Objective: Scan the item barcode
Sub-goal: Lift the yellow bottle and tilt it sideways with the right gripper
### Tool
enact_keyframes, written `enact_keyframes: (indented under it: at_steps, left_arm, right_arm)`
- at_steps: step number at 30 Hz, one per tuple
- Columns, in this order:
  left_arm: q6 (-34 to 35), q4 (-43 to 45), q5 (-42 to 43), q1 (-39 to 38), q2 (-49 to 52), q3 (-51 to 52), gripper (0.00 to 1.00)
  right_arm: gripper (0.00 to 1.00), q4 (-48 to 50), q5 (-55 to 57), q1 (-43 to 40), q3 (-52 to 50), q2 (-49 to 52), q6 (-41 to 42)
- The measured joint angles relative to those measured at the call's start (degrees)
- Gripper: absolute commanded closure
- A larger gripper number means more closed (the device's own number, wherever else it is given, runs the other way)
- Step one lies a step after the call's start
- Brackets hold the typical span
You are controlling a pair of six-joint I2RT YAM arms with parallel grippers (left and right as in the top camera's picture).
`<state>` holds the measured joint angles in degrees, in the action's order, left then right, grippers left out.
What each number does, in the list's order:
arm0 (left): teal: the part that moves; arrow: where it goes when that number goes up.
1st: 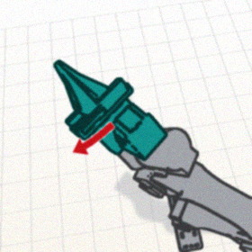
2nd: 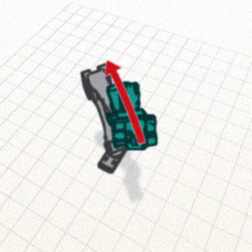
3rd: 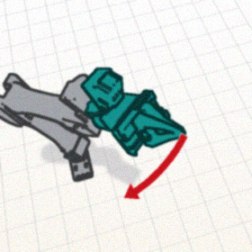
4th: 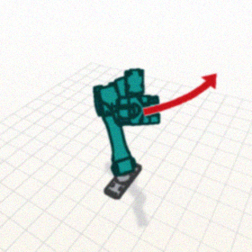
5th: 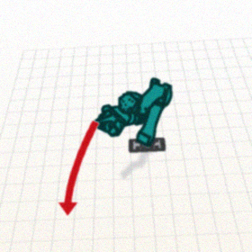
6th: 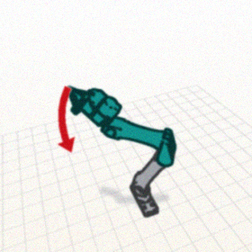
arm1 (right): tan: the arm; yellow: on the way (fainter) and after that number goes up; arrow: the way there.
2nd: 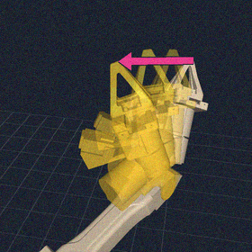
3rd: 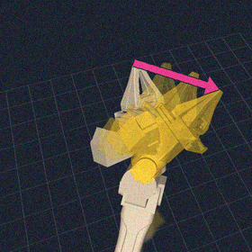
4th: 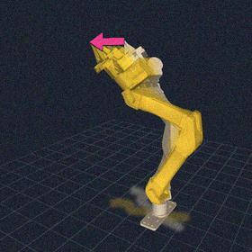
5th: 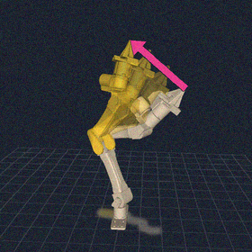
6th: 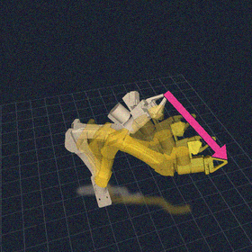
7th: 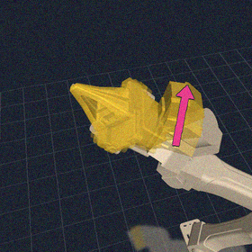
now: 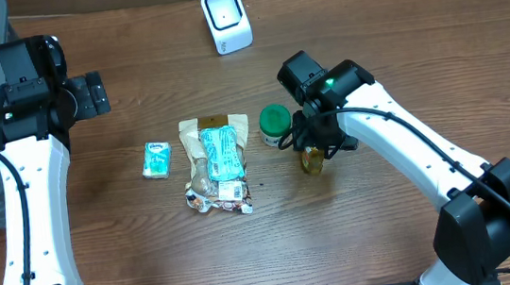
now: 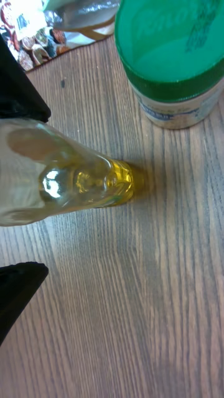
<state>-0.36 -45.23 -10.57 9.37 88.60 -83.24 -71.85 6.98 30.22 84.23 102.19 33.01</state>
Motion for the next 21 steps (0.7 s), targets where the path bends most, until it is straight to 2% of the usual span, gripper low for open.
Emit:
enact_keyframes:
  at_steps: [3, 5, 9, 13, 16, 21]
  left_arm:
    - [0.0, 0.0, 0.0, 0.0, 0.0, 0.0, 0.00]
    - [0.0, 0.0, 0.0, 0.0, 0.0, 0.0, 0.00]
    - [0.0, 0.0, 0.0, 0.0, 0.0, 0.0, 0.00]
    - [0.0, 0.0, 0.0, 0.0, 0.0, 0.0, 0.00]
    - [0.0, 0.0, 0.0, 0.0, 0.0, 0.0, 0.00]
    - [0.0, 0.0, 0.0, 0.0, 0.0, 0.0, 0.01]
  right_arm:
    - [0.43, 0.3, 0.1, 0.0, -0.7, 0.0, 0.0]
    - [0.53, 0.5, 0.1, 0.0, -0.8, 0.0, 0.0]
    - [0.67, 0.5, 0.1, 0.0, -0.8, 0.0, -0.3]
    - [0.70, 0.3, 0.5, 0.0, -0.8, 0.0, -0.1]
    - [0.78, 0.3, 0.5, 0.0, -0.8, 0.0, 0.0]
    - [0.80, -0.1, 0.6, 0.0, -0.8, 0.0, 0.0]
